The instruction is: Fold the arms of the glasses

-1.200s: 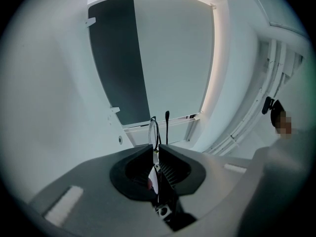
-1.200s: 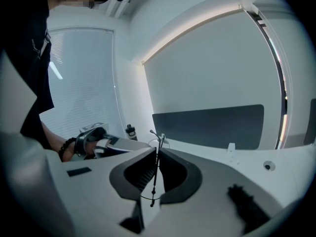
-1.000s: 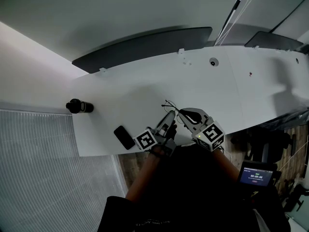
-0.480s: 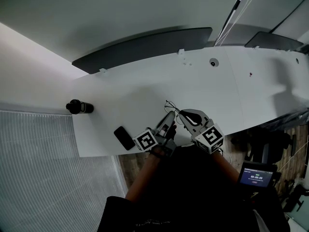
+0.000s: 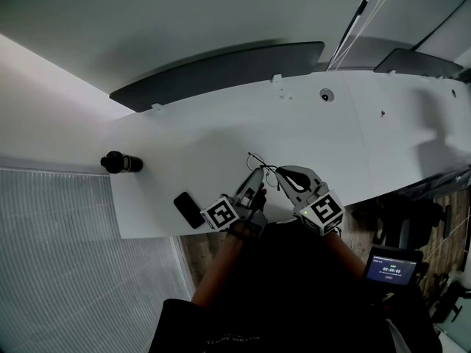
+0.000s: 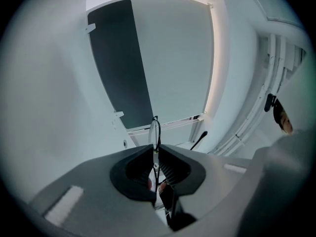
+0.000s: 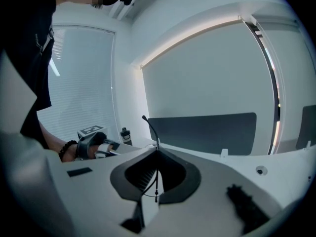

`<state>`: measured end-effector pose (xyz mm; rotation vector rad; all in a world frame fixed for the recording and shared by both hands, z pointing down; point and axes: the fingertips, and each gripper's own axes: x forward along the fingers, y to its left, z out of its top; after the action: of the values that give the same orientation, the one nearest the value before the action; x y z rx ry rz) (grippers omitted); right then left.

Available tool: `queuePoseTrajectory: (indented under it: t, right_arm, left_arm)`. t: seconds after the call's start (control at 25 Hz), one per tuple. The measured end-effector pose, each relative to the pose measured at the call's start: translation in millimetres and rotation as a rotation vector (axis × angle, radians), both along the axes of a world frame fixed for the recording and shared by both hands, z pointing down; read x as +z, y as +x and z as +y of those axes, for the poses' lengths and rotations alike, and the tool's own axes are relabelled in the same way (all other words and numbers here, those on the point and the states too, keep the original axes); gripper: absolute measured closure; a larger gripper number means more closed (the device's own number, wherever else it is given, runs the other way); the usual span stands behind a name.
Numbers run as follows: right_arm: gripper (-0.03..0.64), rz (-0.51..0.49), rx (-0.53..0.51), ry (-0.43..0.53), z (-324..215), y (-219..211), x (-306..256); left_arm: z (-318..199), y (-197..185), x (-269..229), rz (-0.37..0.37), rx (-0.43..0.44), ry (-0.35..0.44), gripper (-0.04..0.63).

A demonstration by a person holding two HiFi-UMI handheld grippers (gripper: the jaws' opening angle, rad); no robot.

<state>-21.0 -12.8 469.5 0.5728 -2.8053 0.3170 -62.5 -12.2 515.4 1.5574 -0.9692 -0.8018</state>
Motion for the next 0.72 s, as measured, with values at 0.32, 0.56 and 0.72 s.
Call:
queuePoseTrajectory:
  t: [0.32,0.56,0.72]
  right_arm:
    - [0.606,0.002,0.006,0.002,-1,3,-3]
    - [0.606,0.000,0.004,0.006,-2,-6,-7]
    - [0.606,0.001,-0.010,0.018,0,-5,-6]
  left_arm:
    - [0,-8,1,0.007,-0.023,0.000,0.558]
    - [3,-26,3,-0.017,-0.034,-0.036,0.558]
    - [1,-22,-1,-0.004,-0.043,0.003,0.558]
